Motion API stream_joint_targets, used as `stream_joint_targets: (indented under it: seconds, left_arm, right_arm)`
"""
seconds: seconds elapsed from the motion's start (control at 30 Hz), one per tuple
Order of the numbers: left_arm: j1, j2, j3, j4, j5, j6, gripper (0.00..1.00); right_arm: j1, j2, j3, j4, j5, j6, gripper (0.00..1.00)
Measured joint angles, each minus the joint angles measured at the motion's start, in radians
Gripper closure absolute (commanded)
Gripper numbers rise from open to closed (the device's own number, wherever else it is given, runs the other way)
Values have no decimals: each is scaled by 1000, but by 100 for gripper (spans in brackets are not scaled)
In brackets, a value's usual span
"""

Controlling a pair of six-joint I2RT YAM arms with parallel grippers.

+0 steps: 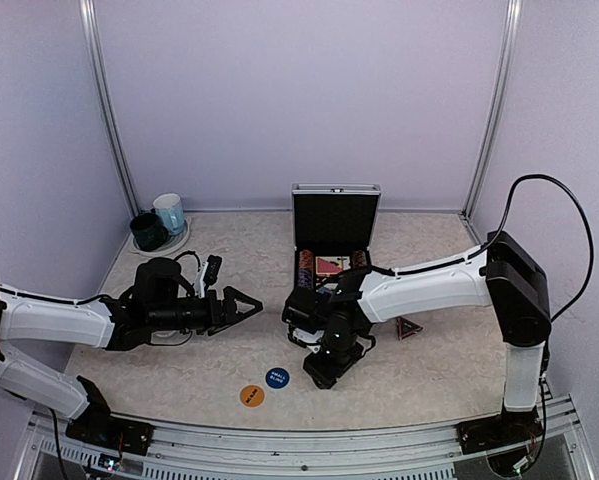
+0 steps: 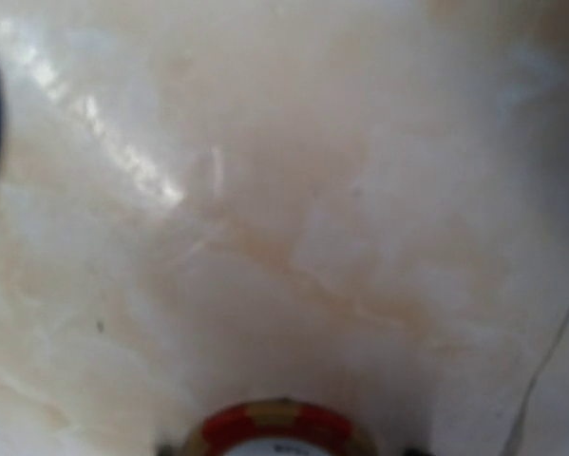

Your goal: Pack up texas hold em set

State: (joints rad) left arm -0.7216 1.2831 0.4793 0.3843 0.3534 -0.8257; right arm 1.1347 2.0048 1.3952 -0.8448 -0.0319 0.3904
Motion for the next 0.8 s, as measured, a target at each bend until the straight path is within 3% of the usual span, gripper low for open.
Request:
stream_joint_targets:
  seconds: [0.8]
  left_arm:
    - [-4,0,0,-2,-8,-1,7]
  right_arm:
    - [65,35,45,-27,76,32,56]
